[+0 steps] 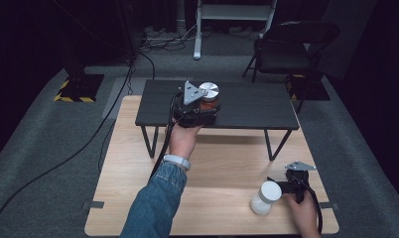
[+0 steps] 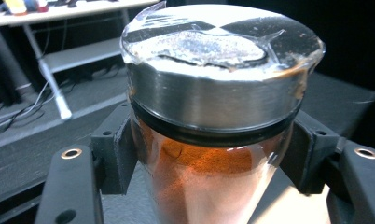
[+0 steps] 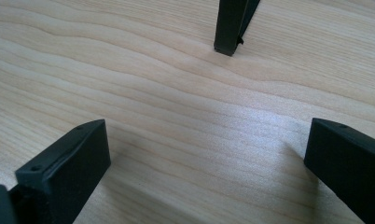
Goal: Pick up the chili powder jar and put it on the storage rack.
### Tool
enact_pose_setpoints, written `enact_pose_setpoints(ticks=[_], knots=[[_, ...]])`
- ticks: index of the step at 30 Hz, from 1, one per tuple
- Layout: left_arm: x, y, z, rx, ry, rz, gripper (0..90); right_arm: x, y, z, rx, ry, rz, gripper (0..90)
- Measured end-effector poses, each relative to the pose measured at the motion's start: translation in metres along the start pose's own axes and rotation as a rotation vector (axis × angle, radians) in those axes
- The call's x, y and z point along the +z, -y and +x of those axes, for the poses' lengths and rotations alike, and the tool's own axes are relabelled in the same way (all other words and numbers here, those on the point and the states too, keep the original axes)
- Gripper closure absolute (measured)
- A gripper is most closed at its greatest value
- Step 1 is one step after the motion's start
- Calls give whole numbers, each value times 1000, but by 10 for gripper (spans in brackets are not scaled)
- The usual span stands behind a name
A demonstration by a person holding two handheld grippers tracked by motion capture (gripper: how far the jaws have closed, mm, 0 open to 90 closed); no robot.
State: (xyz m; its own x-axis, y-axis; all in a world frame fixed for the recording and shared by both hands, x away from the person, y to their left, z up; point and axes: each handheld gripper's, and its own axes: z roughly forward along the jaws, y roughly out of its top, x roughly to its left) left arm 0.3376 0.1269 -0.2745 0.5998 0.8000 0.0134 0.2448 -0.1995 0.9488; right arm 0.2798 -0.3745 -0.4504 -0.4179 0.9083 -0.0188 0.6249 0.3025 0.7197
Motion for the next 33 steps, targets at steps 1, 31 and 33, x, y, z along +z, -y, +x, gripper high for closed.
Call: enact_pose_setpoints(ticks=[1,31,33], knots=[[4,1,-1,-5,-10,6,304,0,0,0,0,0,0,0],[-65,47,-10,12,-119,-45,60,-1,1,-1,-4,-2,1,0],[-73,61,-7,14,-117,-16,61,-1,0,0,-2,-1,1,0]])
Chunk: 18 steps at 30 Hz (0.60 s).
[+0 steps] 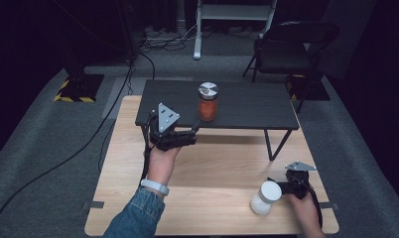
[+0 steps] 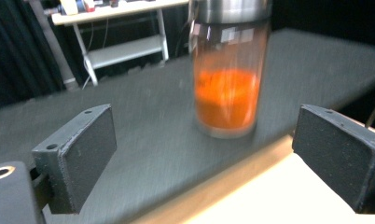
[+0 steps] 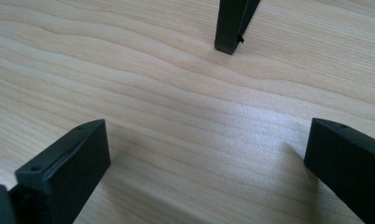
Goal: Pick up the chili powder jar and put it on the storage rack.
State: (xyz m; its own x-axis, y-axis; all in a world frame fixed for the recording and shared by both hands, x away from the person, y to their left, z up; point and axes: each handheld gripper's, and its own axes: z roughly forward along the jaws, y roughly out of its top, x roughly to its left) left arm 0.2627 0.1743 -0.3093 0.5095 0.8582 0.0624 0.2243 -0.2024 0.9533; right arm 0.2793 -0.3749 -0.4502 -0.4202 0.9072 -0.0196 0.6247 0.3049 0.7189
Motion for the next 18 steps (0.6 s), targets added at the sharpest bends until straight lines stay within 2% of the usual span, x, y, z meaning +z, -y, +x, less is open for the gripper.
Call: enact_pose_setpoints(ticks=[1,2,3,6,9,10,11,12,13,18], knots=[[0,0,0,0,0,0,61,0,0,0,0,0,0,0],[-4,11,2,4,-1,20,61,1,-1,1,4,5,0,0],[-4,11,2,4,-1,20,61,1,-1,1,4,5,0,0],[-10,35,1,14,-29,53,68,3,-3,2,4,5,0,0],[-13,56,5,-16,-42,76,70,3,-3,1,1,2,0,0],[-13,56,5,-16,-42,76,70,3,-3,1,1,2,0,0],[-14,69,4,-10,-57,102,70,3,-3,-1,-5,-5,0,0],[-14,74,3,-7,-62,120,70,3,-3,-1,-7,-6,0,0],[-14,74,3,-7,-62,120,69,3,-3,-2,-8,-8,0,0],[-16,102,1,-1,-55,183,68,3,-3,-2,-9,-10,0,0]])
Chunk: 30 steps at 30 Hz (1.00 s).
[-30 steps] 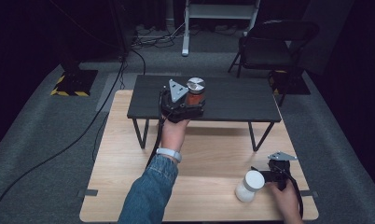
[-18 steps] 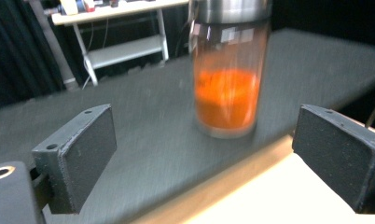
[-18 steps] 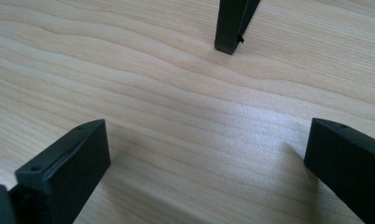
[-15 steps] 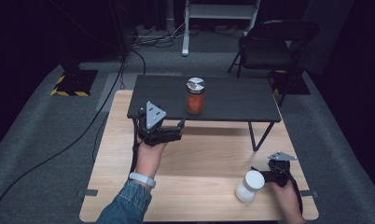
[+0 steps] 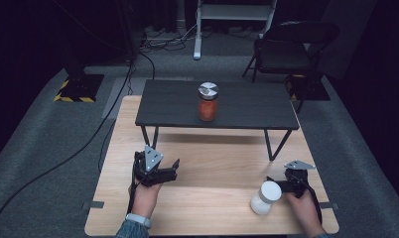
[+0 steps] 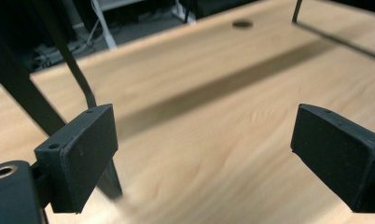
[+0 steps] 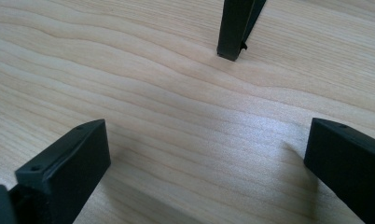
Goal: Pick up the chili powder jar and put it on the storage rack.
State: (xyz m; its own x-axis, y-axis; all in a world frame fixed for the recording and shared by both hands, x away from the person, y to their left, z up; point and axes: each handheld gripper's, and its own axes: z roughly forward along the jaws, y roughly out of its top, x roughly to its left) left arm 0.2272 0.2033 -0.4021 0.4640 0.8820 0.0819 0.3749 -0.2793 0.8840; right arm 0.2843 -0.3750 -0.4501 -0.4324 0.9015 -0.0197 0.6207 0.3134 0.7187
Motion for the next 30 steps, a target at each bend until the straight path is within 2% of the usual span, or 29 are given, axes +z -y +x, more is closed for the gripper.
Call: enact_pose_setpoints(ticks=[3,7,11,12,14,15,16,18,19,22,23,24,25,29,30], knots=[[3,12,0,-2,8,25,68,0,-1,0,0,0,0,0],[9,26,2,-40,27,58,65,1,-1,1,3,4,0,0],[19,37,-1,-27,29,113,65,1,-2,2,8,10,1,0],[19,37,-1,-27,29,113,65,1,-2,2,8,10,1,0],[28,42,-1,-29,31,170,65,2,-2,3,11,14,0,0],[30,43,0,-23,32,192,66,2,-2,3,11,14,0,0],[30,43,0,-23,32,192,66,2,-2,3,12,14,0,0],[34,45,1,-38,32,228,67,2,-2,3,12,14,1,0],[37,42,2,-45,31,266,70,2,-2,3,11,13,1,0],[37,41,1,-50,28,267,70,2,-3,3,9,11,1,0],[40,37,1,-59,29,299,68,3,-3,3,9,10,2,0],[40,37,1,-59,29,299,63,3,-3,3,8,10,2,0],[43,35,4,-81,46,310,47,3,-3,3,8,10,2,0],[45,35,5,-80,51,313,16,3,-3,3,8,10,2,0],[46,34,7,-69,67,320,3,3,-3,3,7,10,1,0]])
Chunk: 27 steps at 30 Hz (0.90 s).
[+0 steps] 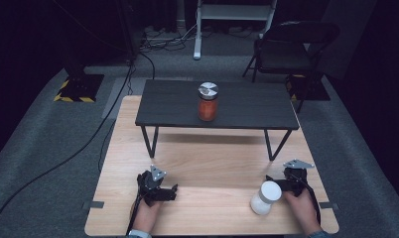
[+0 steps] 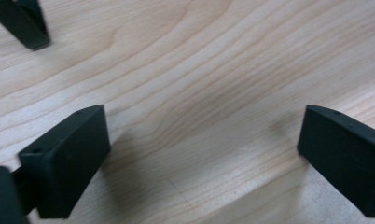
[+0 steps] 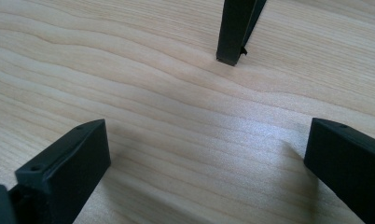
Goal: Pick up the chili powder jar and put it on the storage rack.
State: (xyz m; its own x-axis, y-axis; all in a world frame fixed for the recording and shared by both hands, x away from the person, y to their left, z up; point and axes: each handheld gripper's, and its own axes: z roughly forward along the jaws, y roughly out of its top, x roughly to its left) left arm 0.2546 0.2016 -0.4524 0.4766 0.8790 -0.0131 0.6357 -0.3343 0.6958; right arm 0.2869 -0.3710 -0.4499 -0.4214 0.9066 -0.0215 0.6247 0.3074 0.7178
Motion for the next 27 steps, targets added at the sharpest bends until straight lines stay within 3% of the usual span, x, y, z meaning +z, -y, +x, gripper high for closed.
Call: enact_pose_setpoints(ticks=[27], knots=[[0,0,-4,-16,-19,0,1,0,0,0,0,0,0,0]])
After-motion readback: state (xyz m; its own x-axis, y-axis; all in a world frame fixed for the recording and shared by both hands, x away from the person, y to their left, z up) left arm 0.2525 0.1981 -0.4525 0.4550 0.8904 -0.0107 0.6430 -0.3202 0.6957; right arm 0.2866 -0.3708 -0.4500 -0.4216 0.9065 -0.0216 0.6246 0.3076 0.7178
